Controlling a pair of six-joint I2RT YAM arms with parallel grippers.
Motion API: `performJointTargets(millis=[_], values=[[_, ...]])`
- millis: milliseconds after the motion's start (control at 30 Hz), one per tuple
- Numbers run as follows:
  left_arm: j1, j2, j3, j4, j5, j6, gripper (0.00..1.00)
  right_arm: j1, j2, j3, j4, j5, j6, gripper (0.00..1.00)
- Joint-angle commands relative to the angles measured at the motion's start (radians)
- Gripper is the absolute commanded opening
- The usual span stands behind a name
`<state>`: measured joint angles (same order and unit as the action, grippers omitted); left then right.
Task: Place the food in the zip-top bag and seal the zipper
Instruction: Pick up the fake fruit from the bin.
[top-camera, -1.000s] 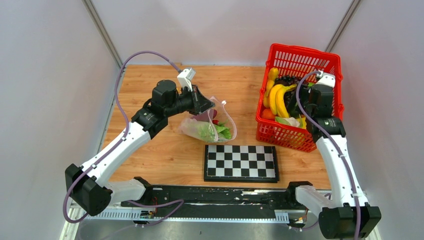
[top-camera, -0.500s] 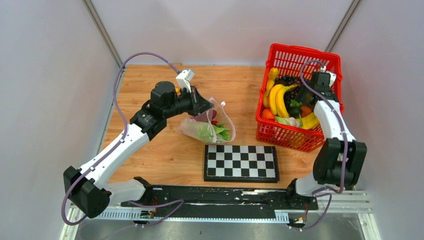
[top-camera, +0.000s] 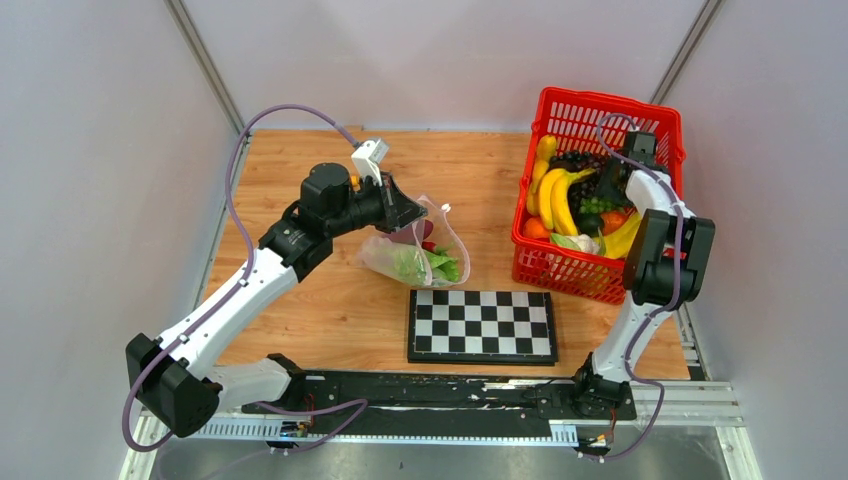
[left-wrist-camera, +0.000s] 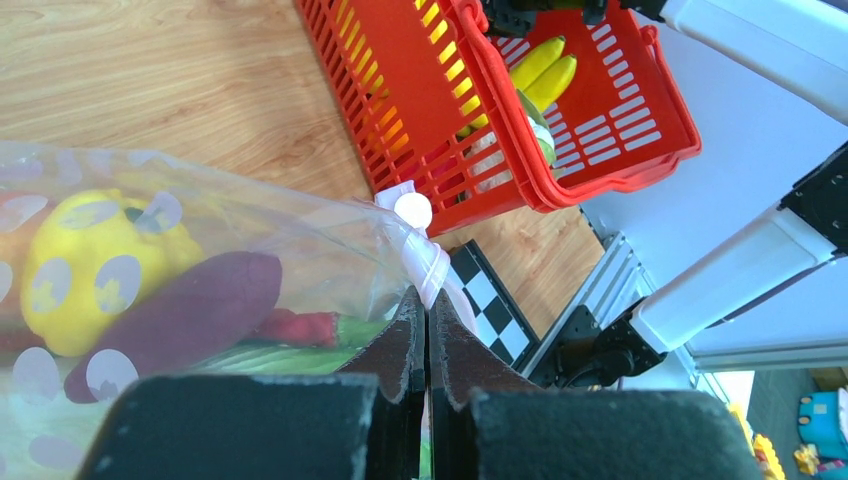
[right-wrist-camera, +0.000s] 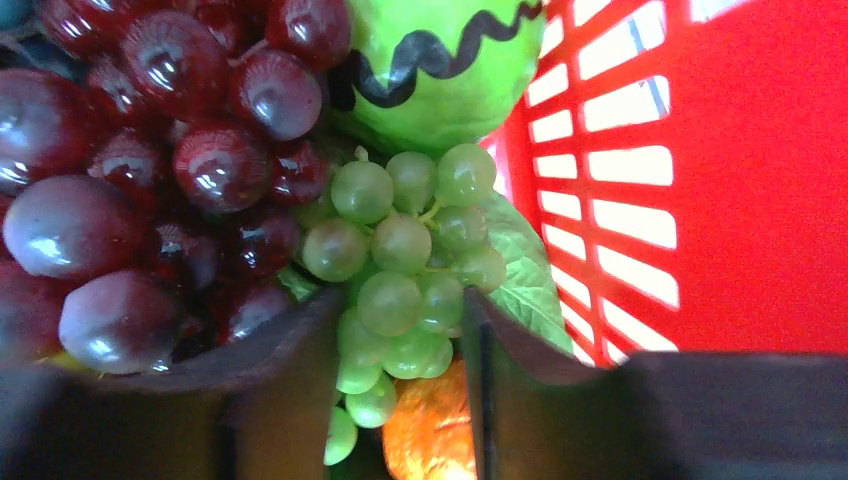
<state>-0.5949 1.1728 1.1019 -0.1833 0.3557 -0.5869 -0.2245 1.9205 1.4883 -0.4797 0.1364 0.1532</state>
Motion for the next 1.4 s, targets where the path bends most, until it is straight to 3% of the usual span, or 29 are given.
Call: performJointTargets(millis=[0, 133, 200, 233, 600, 900, 1167, 1367], values=[[0.001, -0.029, 0.008, 0.046, -0.002, 0.020, 0.00, 0.002, 0.049, 0.019, 0.011, -0.088, -0.003, 0.31], [0.001, -0.029, 0.016, 0.033, -0.008, 0.028, 0.00, 0.002, -0.024, -0.056, 0.046, -0.098, 0.019, 0.21], [0.001, -0.028, 0.016, 0.032, -0.012, 0.029, 0.00, 0.002, -0.075, -0.075, 0.041, -0.113, 0.008, 0.04], [0.001, -0.026, 0.018, 0.034, -0.012, 0.027, 0.00, 0.002, -0.102, -0.078, 0.038, -0.119, 0.002, 0.01], [0.001, 0.001, 0.022, 0.055, 0.011, 0.012, 0.00, 0.004, -0.387, -0.152, -0.029, -0.254, 0.012, 0.00], [0.001, 0.007, 0.019, 0.064, 0.017, 0.007, 0.00, 0.004, -0.584, -0.227, 0.067, -0.480, 0.023, 0.00], [0.001, 0.009, 0.019, 0.065, 0.016, 0.005, 0.00, 0.004, -0.717, -0.291, 0.147, -0.581, 0.059, 0.00], [0.001, 0.018, 0.018, 0.076, 0.026, -0.007, 0.00, 0.008, -0.786, -0.332, 0.254, -0.808, 0.115, 0.00]])
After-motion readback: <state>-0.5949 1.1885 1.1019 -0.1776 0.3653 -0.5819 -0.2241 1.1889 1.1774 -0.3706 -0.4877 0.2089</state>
